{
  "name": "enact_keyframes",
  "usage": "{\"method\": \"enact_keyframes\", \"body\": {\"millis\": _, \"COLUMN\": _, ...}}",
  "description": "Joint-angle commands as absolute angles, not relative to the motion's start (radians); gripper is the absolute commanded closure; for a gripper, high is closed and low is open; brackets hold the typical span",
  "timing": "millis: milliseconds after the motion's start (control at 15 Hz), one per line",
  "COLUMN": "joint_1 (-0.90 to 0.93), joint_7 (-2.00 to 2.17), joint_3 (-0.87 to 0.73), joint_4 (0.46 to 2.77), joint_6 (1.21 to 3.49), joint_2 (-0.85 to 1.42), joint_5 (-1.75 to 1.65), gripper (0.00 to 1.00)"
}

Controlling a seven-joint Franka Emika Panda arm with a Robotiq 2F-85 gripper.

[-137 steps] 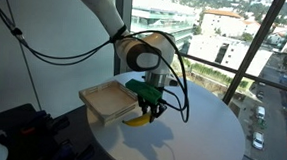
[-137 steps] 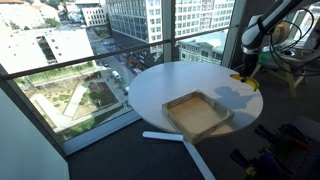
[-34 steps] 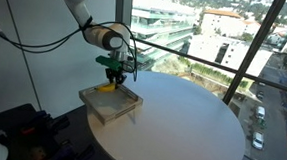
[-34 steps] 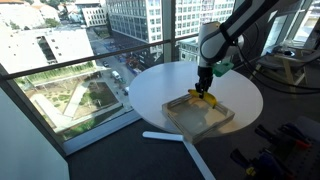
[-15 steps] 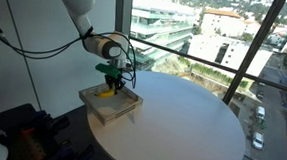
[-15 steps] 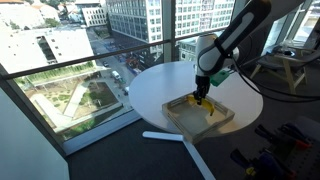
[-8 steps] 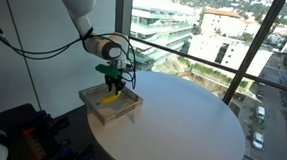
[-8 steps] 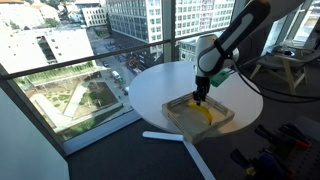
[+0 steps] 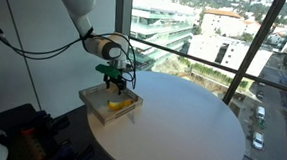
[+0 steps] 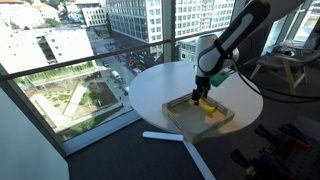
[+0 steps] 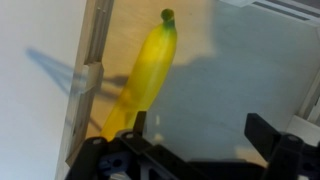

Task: Put the banana plush toy on the tray

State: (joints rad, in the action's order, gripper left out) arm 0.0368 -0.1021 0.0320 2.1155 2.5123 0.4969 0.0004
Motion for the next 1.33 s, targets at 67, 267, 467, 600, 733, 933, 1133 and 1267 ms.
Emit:
{"method": "enact_keyframes", "body": {"millis": 67, "joint_1": 0.048, "joint_7": -0.063, "joint_3": 0.023, "joint_4": 2.100, "joint_6": 2.509, "joint_2": 0.499, "joint_5": -0.023, "gripper": 0.00}}
{"method": "enact_keyframes", "body": {"millis": 267, "joint_1": 0.050, "joint_7": -0.045, "joint_3": 0.018, "joint_4": 2.102, "joint_6": 2.503, "joint_2": 0.492, "joint_5": -0.022, "gripper": 0.00}}
{"method": "enact_keyframes", "body": {"millis": 467, "joint_1": 0.053, "joint_7": -0.019, "joint_3": 0.013, "joint_4": 2.103, "joint_6": 2.497, "joint_2": 0.483, "joint_5": -0.021, "gripper": 0.00}}
{"method": "enact_keyframes", "body": {"millis": 600, "joint_1": 0.055, "joint_7": -0.006, "joint_3": 0.011, "joint_4": 2.103, "joint_6": 2.494, "joint_2": 0.479, "joint_5": -0.022, "gripper": 0.00}}
{"method": "enact_keyframes", "body": {"millis": 733, "joint_1": 0.058, "joint_7": 0.011, "joint_3": 0.007, "joint_4": 2.104, "joint_6": 2.493, "joint_2": 0.475, "joint_5": -0.023, "gripper": 0.00}}
{"method": "enact_keyframes", "body": {"millis": 933, "joint_1": 0.062, "joint_7": 0.036, "joint_3": 0.002, "joint_4": 2.105, "joint_6": 2.490, "joint_2": 0.467, "joint_5": -0.024, "gripper": 0.00}}
{"method": "enact_keyframes", "body": {"millis": 1133, "joint_1": 0.069, "joint_7": 0.062, "joint_3": -0.006, "joint_4": 2.108, "joint_6": 2.485, "joint_2": 0.456, "joint_5": -0.025, "gripper": 0.00}}
{"method": "enact_keyframes", "body": {"millis": 1267, "joint_1": 0.072, "joint_7": 0.073, "joint_3": -0.009, "joint_4": 2.110, "joint_6": 2.483, "joint_2": 0.447, "joint_5": -0.023, "gripper": 0.00}}
